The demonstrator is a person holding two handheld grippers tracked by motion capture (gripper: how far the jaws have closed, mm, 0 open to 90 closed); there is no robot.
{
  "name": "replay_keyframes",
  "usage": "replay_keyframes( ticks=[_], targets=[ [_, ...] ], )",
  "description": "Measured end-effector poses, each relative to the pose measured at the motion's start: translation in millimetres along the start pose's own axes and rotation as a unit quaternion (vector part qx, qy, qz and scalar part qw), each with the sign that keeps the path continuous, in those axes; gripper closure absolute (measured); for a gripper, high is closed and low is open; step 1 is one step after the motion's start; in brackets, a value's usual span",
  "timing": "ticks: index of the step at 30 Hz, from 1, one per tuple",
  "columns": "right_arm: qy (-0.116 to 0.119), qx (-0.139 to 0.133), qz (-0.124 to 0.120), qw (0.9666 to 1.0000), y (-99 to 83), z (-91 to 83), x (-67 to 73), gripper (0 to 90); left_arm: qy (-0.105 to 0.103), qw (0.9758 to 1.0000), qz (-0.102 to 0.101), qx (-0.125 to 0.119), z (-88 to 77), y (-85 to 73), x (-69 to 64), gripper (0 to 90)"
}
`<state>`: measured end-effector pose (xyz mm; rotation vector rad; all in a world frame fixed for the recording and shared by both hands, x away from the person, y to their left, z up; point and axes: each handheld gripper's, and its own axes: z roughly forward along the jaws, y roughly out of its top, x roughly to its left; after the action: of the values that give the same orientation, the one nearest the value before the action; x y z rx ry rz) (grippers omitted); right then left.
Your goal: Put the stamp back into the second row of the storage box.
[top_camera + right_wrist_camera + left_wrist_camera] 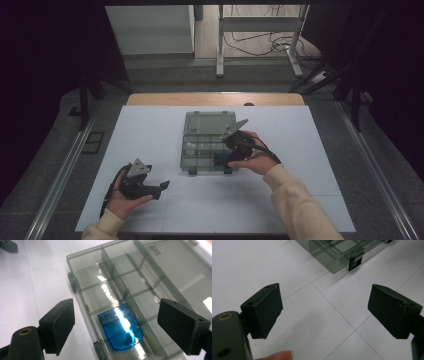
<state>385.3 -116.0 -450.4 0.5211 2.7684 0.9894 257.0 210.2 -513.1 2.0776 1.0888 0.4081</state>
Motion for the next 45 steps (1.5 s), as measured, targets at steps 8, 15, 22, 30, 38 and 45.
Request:
replay_keyframes(
  ticks=[8, 15, 22, 30, 38, 45],
  targets=[
    [-0.032, -0.043, 0.048, 0.9974, -25.5, -27.0, 9.0, 15.8, 0.004, 1.0, 0.0, -0.003, -2.1, -0.8, -0.1, 13.0],
    [-0.073, -0.06, 0.085, 0.9919, -70.1, -58.9, 23.4, 17.0, 0.005, 1.0, -0.001, -0.005, -2.3, -1.2, -0.9, 13.0],
    [-0.102, -0.064, 0.122, 0.9852, -121.4, -84.5, 26.6, 16.8, 0.004, 1.0, -0.001, -0.005, -1.3, -0.4, -1.7, 13.0],
    [-0.122, -0.089, 0.176, 0.9727, -173.1, -101.7, 20.6, 16.4, 0.006, 1.0, -0.003, -0.007, -1.6, -0.5, -0.7, 13.0],
    [-0.118, -0.1, 0.188, 0.97, -181.9, -99.7, 14.9, 16.0, 0.007, 0.9999, -0.001, -0.007, -1.0, -0.5, -0.8, 13.0],
    [-0.113, -0.097, 0.18, 0.9724, -181.7, -97.3, 16.4, 15.8, 0.008, 0.9999, 0.001, -0.007, -0.9, -0.5, -1.1, 13.0]
  ],
)
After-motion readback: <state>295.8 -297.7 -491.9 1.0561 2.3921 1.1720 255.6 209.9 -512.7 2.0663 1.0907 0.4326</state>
